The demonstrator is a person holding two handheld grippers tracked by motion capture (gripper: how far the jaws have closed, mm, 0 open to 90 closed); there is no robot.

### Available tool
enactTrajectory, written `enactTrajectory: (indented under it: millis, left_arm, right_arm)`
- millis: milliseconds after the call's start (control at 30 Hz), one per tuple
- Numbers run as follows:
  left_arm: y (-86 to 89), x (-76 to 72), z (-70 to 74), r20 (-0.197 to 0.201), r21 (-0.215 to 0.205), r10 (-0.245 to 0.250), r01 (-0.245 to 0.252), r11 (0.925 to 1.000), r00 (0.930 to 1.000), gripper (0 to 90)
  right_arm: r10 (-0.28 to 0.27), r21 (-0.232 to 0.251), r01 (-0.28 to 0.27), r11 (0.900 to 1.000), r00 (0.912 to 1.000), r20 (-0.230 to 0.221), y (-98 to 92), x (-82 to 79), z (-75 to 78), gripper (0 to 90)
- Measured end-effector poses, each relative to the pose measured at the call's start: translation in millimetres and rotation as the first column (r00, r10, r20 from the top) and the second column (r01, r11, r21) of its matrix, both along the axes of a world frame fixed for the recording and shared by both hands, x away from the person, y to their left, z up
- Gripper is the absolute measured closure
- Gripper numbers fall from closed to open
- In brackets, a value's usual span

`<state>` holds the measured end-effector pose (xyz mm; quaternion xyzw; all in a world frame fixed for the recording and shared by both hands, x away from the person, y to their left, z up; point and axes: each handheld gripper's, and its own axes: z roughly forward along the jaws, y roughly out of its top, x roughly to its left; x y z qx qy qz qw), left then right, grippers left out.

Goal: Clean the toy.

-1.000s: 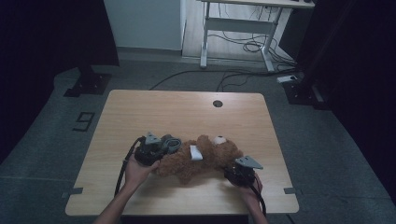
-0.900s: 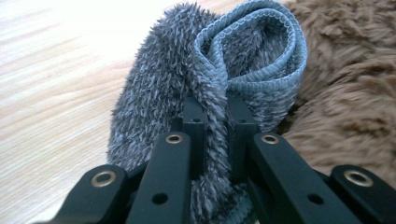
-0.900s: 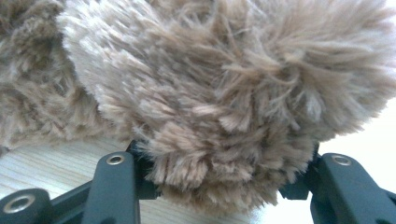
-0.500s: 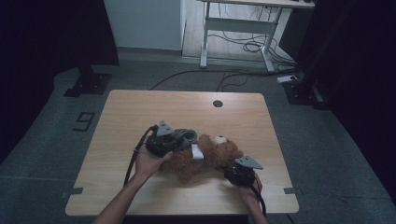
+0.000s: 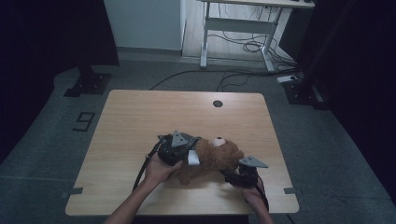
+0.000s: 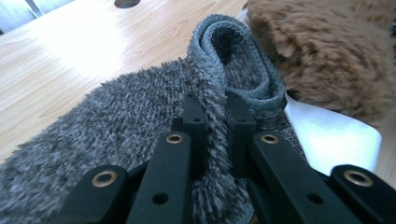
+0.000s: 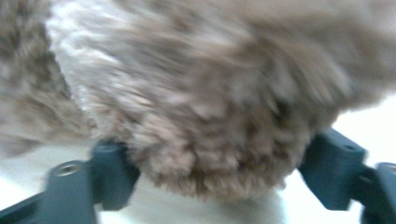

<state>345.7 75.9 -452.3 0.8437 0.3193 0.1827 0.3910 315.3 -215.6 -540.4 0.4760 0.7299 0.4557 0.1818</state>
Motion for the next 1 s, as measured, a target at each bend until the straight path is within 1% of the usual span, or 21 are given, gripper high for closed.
enactTrajectory:
  millis: [33, 67, 133, 167, 200, 233, 333, 367, 433, 467, 500, 533, 600, 667, 700, 733, 800, 833, 900, 967, 1000]
  left_arm:
    - [1.2, -2.7, -1.0, 0.005, -0.003, 0.000, 0.000, 1.0000, 1.0000, 81.7]
    - [2.1, -4.6, -1.6, 0.009, -0.007, 0.001, -0.001, 1.0000, 1.0000, 81.7]
    - [4.6, -8.4, -3.0, 0.012, -0.022, -0.002, 0.002, 0.9998, 0.9999, 81.8]
    - [6.2, -10.0, -3.9, 0.007, -0.036, -0.009, 0.009, 0.9993, 0.9999, 81.8]
    - [7.0, -10.9, -4.2, 0.000, -0.048, -0.014, 0.014, 0.9988, 0.9999, 81.8]
    - [7.9, -12.5, -4.4, -0.007, -0.060, -0.022, 0.021, 0.9980, 0.9997, 81.8]
    - [7.0, -20.5, -4.9, -0.007, -0.080, -0.047, 0.046, 0.9957, 0.9989, 81.7]
    - [6.2, -23.4, -5.3, -0.006, -0.084, -0.055, 0.054, 0.9950, 0.9985, 81.7]
    - [5.2, -30.2, -5.7, -0.008, -0.096, -0.072, 0.071, 0.9928, 0.9974, 81.6]
    - [5.0, -32.6, -5.9, -0.009, -0.102, -0.078, 0.076, 0.9919, 0.9970, 81.6]
    - [5.2, -36.5, -6.2, -0.010, -0.106, -0.089, 0.087, 0.9906, 0.9960, 81.6]
    - [5.4, -38.8, -6.6, -0.010, -0.108, -0.094, 0.092, 0.9899, 0.9956, 81.5]
    - [6.6, -43.6, -8.3, -0.006, -0.108, -0.100, 0.098, 0.9893, 0.9950, 81.5]
    - [8.4, -46.9, -10.6, -0.015, -0.117, -0.101, 0.098, 0.9883, 0.9948, 81.5]
    - [9.2, -48.1, -11.6, -0.020, -0.120, -0.105, 0.102, 0.9875, 0.9942, 81.5]
    - [9.5, -49.4, -12.8, -0.027, -0.123, -0.110, 0.106, 0.9867, 0.9935, 81.6]
    - [9.8, -52.1, -15.0, -0.028, -0.125, -0.115, 0.111, 0.9859, 0.9929, 81.7]
    - [9.5, -53.3, -16.0, -0.024, -0.124, -0.116, 0.112, 0.9859, 0.9930, 81.8]
    - [8.2, -54.5, -18.4, -0.011, -0.121, -0.111, 0.109, 0.9867, 0.9938, 81.9]
    - [6.1, -52.2, -20.6, 0.008, -0.113, -0.095, 0.096, 0.9889, 0.9954, 82.0]
    - [5.6, -51.1, -20.9, 0.011, -0.113, -0.092, 0.092, 0.9893, 0.9957, 81.9]
  right_arm:
    - [0.021, 0.049, -0.019, 0.999, 0.9993, -0.033, -5.1, -0.3, 2.5, 16.6]
    - [0.026, 0.080, -0.023, 0.997, 0.9989, -0.038, -9.8, -1.2, 5.2, 16.2]
    - [0.026, 0.111, -0.023, 0.994, 0.9993, -0.028, -17.7, -3.8, 11.5, 15.1]
    - [0.027, 0.125, -0.025, 0.992, 0.9995, -0.018, -21.7, -5.3, 16.2, 14.3]
    - [0.027, 0.152, -0.027, 0.988, 0.9996, 0.003, -26.2, -7.2, 23.6, 13.9]
    - [0.026, 0.162, -0.029, 0.986, 0.9995, 0.017, -28.4, -8.0, 28.7, 13.3]
    - [0.003, 0.170, -0.013, 0.985, 0.9982, 0.059, -32.5, -8.6, 50.5, 12.2]
    - [-0.001, 0.162, -0.010, 0.987, 0.9978, 0.067, -32.1, -7.2, 56.2, 11.7]
    - [0.011, 0.127, -0.019, 0.992, 0.9978, 0.065, -28.8, -1.9, 63.3, 10.2]
    - [0.022, 0.109, -0.027, 0.994, 0.9984, 0.052, -25.2, 1.9, 63.9, 9.6]
    - [0.030, 0.093, -0.034, 0.995, 0.9985, 0.045, -23.0, 4.0, 62.9, 9.2]
    - [0.049, 0.069, -0.051, 0.996, 0.9985, 0.025, -19.1, 6.9, 58.9, 8.0]
    - [0.083, 0.058, -0.082, 0.995, 0.9965, -0.009, -14.4, 9.2, 49.5, 4.0]
    - [0.103, 0.085, -0.099, 0.991, 0.9936, -0.044, -11.7, 7.9, 38.2, 0.1]
    - [0.113, 0.095, -0.107, 0.990, 0.9915, -0.065, -10.2, 6.5, 32.4, 0.0]
    - [0.125, 0.096, -0.117, 0.988, 0.9887, -0.083, -8.4, 4.7, 26.4, 0.0]
    - [0.120, 0.092, -0.111, 0.990, 0.9875, -0.102, -5.8, -0.1, 17.7, 0.0]
    - [0.119, 0.089, -0.110, 0.990, 0.9873, -0.105, -5.1, -2.3, 15.5, 0.0]
    - [0.117, 0.056, -0.112, 0.992, 0.9891, -0.090, -2.8, -6.3, 13.6, 5.7]
    - [0.087, 0.009, -0.087, 0.996, 0.9941, -0.065, 2.8, -10.5, 13.6, 13.1]
    - [0.067, -0.018, -0.068, 0.998, 0.9968, -0.043, 6.7, -11.5, 13.5, 16.7]
